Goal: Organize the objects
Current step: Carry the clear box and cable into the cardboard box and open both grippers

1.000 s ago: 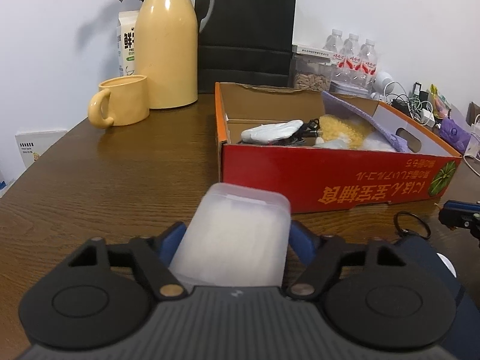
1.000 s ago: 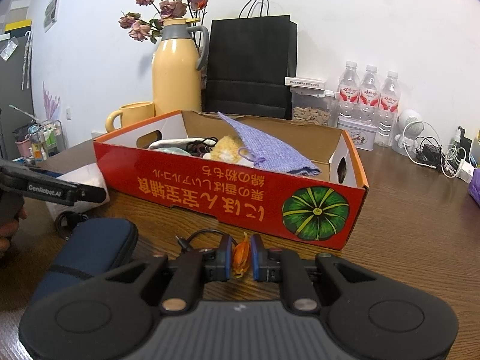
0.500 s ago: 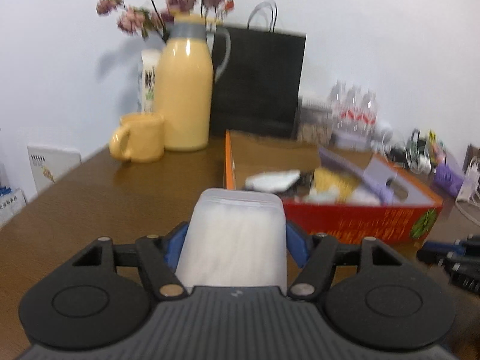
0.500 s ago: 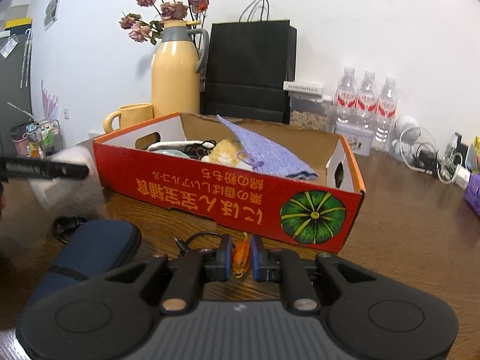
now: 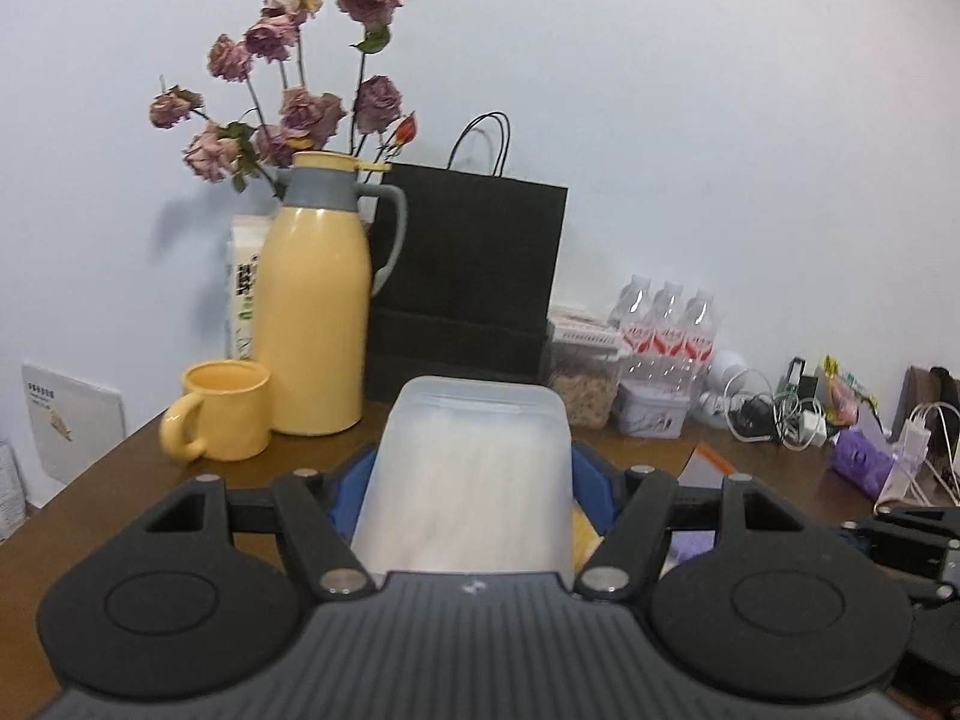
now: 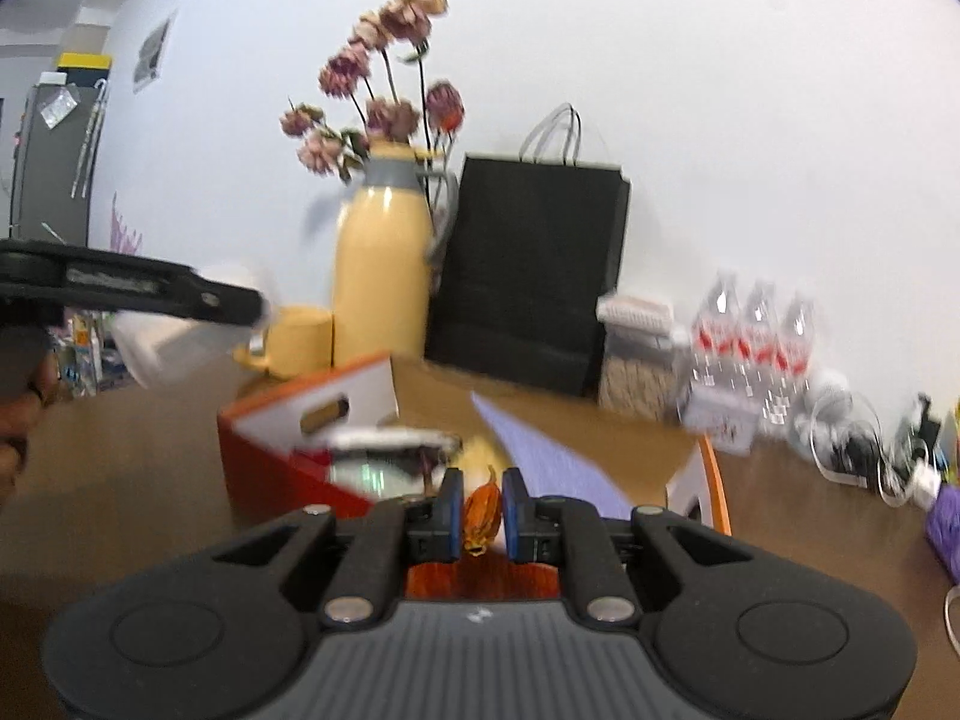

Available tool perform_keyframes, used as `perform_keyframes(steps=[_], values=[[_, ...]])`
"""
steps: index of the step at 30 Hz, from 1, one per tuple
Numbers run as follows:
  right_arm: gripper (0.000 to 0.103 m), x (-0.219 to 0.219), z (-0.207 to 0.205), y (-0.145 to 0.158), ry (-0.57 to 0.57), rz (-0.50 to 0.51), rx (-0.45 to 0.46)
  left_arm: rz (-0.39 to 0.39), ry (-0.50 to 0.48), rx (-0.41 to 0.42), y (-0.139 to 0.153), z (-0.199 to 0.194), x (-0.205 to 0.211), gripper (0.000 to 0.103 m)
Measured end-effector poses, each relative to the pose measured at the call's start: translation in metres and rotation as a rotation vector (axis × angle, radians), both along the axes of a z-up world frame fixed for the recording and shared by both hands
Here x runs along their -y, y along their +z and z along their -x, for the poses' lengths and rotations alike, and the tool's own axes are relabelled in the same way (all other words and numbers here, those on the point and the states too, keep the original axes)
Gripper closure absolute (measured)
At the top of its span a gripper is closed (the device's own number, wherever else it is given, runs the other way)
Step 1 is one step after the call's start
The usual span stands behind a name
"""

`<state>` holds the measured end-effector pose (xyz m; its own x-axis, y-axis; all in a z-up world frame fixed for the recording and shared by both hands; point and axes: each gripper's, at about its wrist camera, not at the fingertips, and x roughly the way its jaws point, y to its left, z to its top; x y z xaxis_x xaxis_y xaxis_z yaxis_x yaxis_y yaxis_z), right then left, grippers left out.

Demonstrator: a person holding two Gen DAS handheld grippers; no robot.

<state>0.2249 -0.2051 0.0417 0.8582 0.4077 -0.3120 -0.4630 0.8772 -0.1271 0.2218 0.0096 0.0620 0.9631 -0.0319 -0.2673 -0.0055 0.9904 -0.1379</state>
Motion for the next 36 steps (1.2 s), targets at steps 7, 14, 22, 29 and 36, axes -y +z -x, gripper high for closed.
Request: perform_keyframes(steps=[7, 14, 22, 29, 36], values=[[0.091, -0.026, -0.038, 0.013, -0.015, -0.024, 0.031, 0.039, 0.013, -0.031, -0.003, -0.044, 0.013, 0.034], [0.091, -0.03, -0.073, -0.007, -0.063, -0.065, 0.03, 0.059, 0.066, -0.078, -0.027, -0.089, 0.015, 0.034], [0.091, -0.024, -0.084, -0.024, -0.033, -0.069, -0.025, 0.014, 0.04, -0.126, -0.048, -0.099, 0.017, 0.034], [0.089, -0.023, -0.079, -0.029, -0.046, -0.045, -0.056, -0.006, 0.049, -0.065, -0.048, -0.087, 0.021, 0.028], [0.0, -0.022, -0.074, -0.031, -0.116, -0.045, -0.018, 0.013, 0.061, 0.035, -0.039, -0.07, 0.019, 0.0]])
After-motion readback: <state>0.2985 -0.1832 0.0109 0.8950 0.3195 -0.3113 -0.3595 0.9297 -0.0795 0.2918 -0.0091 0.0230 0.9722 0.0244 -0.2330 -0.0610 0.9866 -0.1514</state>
